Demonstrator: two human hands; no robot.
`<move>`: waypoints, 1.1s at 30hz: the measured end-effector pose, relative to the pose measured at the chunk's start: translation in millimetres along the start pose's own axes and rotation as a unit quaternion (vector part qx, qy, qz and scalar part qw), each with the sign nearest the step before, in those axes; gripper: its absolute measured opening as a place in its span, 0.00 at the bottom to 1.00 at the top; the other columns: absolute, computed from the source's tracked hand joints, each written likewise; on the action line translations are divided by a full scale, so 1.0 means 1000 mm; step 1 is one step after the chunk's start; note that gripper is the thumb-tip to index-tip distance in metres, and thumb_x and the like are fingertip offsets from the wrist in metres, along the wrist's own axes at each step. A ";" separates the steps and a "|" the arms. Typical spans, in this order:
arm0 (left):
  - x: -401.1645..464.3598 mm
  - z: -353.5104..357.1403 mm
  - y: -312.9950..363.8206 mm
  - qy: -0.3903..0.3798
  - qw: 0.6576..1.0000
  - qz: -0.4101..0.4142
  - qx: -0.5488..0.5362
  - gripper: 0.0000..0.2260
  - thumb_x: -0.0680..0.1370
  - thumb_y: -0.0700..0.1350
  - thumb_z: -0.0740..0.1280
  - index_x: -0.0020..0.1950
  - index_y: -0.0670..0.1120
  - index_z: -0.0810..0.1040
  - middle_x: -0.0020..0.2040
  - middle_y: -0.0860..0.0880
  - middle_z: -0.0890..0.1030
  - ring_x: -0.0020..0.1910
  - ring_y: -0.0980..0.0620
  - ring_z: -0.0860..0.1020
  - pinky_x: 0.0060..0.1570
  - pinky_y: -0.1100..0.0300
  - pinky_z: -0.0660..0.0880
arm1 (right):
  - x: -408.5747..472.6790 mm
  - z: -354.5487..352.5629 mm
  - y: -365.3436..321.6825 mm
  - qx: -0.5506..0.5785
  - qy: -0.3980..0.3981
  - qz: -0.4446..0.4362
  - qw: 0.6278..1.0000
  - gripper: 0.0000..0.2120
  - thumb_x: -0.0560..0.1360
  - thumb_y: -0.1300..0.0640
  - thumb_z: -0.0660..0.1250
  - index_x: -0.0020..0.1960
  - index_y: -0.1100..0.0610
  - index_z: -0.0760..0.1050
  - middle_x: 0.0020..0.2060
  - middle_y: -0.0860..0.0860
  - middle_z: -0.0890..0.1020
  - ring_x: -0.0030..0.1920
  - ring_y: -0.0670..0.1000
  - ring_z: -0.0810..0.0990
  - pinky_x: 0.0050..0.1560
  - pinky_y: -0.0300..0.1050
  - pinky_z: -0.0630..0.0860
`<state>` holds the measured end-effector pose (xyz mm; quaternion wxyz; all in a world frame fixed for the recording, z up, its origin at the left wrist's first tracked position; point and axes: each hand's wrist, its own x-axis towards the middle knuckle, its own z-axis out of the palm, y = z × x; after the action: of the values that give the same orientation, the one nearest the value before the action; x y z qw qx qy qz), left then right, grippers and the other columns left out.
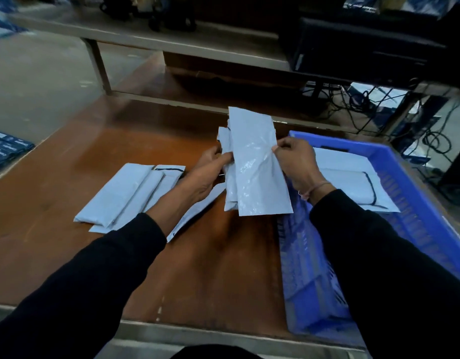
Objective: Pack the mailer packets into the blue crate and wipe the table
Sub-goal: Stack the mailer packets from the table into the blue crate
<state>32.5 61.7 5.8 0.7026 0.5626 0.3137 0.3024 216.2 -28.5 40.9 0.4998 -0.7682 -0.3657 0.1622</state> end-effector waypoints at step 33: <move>0.011 0.176 0.018 0.116 0.986 0.103 0.061 0.18 0.84 0.46 0.66 0.73 0.45 0.70 0.60 0.52 0.81 0.56 0.54 0.82 0.50 0.58 0.81 | -0.054 -0.260 0.100 -0.233 -0.401 -0.063 0.884 0.07 0.74 0.62 0.72 0.50 0.54 0.81 0.43 0.54 0.84 0.41 0.45 0.79 0.45 0.48 0.78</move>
<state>175.5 -31.7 52.3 0.5908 0.5951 0.3511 0.4167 379.4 -259.9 62.6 0.1263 -0.7072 -0.6096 0.3353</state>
